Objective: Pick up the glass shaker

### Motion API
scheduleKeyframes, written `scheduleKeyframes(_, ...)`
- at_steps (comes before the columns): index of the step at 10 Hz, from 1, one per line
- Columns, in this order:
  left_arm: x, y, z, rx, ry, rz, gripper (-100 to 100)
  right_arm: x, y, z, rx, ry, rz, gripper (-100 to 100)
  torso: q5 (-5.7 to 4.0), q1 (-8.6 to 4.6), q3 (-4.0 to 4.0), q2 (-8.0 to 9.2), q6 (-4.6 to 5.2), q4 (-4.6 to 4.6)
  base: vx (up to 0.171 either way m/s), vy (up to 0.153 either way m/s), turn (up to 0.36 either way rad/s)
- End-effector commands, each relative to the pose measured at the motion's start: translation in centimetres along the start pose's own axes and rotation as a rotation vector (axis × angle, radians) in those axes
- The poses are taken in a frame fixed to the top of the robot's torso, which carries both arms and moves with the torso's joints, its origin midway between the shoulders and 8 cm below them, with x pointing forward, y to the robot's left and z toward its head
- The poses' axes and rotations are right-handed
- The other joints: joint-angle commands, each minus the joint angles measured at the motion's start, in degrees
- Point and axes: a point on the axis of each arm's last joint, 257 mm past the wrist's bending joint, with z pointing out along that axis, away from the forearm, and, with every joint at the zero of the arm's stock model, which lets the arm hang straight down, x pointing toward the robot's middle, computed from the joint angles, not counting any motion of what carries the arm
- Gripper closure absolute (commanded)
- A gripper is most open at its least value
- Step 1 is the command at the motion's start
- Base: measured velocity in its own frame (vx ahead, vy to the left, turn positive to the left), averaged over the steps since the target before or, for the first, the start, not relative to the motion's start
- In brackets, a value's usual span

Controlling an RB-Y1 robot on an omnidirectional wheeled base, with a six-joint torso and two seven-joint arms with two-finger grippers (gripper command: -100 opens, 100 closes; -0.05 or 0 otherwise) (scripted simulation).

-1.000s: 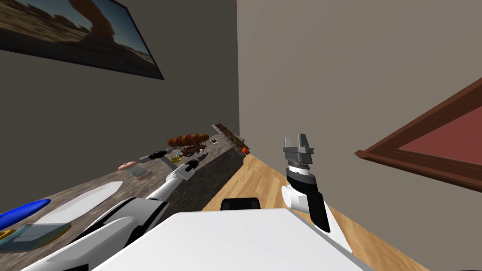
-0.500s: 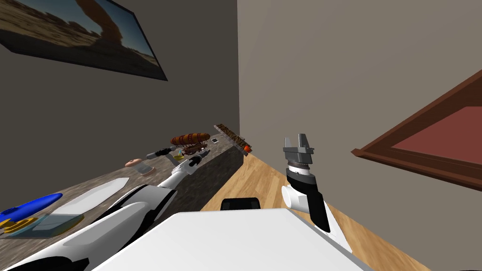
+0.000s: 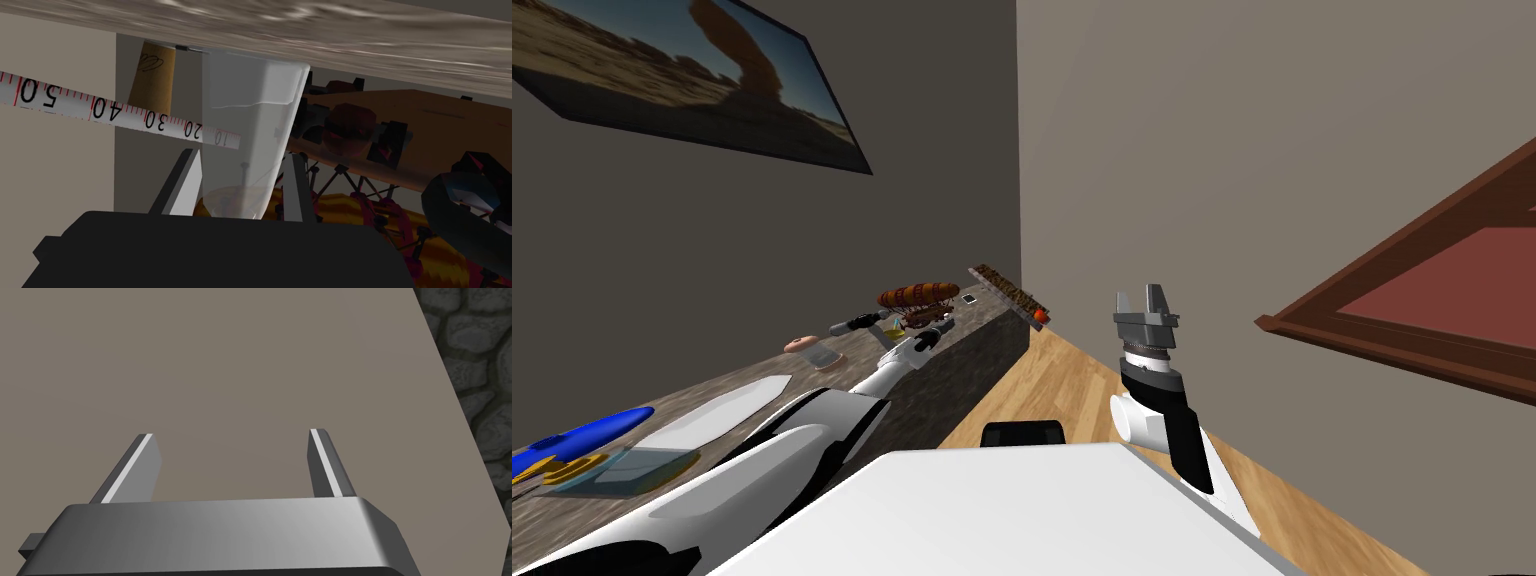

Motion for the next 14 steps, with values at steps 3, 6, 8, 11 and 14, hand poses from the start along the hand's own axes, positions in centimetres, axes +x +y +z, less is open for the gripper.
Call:
scheduleKeyframes(3, 0.0, 0.0, 0.0, 0.001, 0.0, 0.0, 0, 0.0, 0.0, 0.0, 0.0, 0.0, 0.0, 0, 0.0, 0.01, 0.0, 0.0, -0.01, 0.0, 0.0, 0.0, 0.0)
scheduleKeyframes(6, 1.1, 2.9, -2.0, -0.031, -0.005, -0.028, 100, 0.0, 0.0, 0.0, 0.0, 0.0, 0.0, 0, 0.03, 0.0, -0.17, -0.28, -0.04, -0.07, 0.092, -0.019, -0.009)
scheduleKeyframes(8, 2.5, 2.5, -3.1, -0.011, 0.0, -0.023, 100, 0.0, 0.0, 0.0, 0.0, 0.0, 0.0, 0, 0.06, 0.07, -0.26, -0.42, -0.04, -0.13, 0.072, -0.007, 0.0)
scheduleKeyframes(11, 3.6, 4.1, -4.8, -0.027, 0.006, -0.031, 100, 0.0, 0.0, 0.0, 0.0, 0.0, 0.0, 0, 0.24, 0.26, -0.39, -0.46, -0.1, -0.33, 0.064, -0.01, -0.006)
scheduleKeyframes(14, 3.9, 5.1, -6.4, -0.031, -0.002, -0.035, 100, 0.0, 0.0, 0.0, 0.0, 0.0, 0.0, 0, 0.42, 0.31, -0.49, -0.46, -0.11, -0.54, 0.05, -0.012, -0.007)
